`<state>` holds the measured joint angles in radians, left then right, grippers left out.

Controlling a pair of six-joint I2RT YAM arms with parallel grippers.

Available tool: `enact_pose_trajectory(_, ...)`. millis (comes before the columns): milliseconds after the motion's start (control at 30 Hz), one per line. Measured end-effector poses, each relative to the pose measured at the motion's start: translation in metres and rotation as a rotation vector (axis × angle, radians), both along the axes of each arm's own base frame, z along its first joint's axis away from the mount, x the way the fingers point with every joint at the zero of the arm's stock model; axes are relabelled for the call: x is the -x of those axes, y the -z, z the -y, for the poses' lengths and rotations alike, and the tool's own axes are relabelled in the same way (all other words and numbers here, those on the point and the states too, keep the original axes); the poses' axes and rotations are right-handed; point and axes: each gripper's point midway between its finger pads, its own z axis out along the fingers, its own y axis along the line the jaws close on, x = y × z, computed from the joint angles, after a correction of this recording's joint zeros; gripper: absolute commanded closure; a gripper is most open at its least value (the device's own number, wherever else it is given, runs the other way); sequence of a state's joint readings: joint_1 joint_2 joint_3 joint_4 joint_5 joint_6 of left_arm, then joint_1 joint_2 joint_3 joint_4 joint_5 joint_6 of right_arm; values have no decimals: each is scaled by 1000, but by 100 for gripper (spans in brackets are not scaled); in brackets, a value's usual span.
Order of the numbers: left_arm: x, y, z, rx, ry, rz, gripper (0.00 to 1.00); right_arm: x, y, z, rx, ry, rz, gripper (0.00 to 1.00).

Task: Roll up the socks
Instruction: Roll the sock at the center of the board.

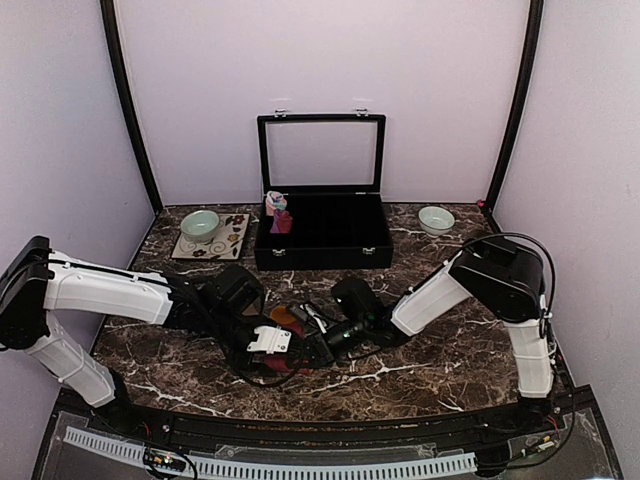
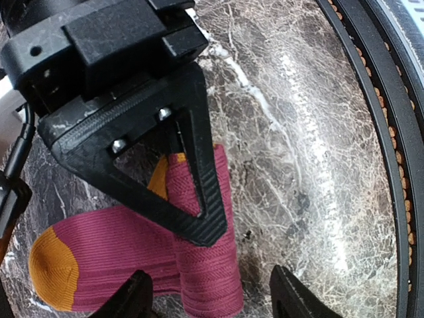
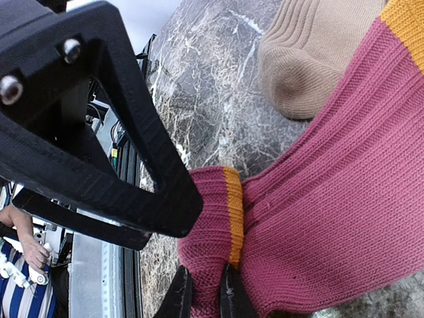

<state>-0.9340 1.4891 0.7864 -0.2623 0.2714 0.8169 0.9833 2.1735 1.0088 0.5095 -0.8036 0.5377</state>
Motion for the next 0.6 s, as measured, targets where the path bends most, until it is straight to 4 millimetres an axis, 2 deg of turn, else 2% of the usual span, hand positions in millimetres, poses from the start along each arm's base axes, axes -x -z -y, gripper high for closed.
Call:
enact_pose_trajectory(167, 3, 8, -1, -17, -1, -26, 49, -1, 0, 0, 1, 4, -1, 99)
enact_pose_trajectory(433, 1, 22, 0, -39, -5, -42, 71, -1, 0, 0, 1, 4, 0, 98)
enact_pose_trajectory(600, -3, 26, 2, -41, -9, -30, 89, -1, 0, 0, 7, 8, 5, 89)
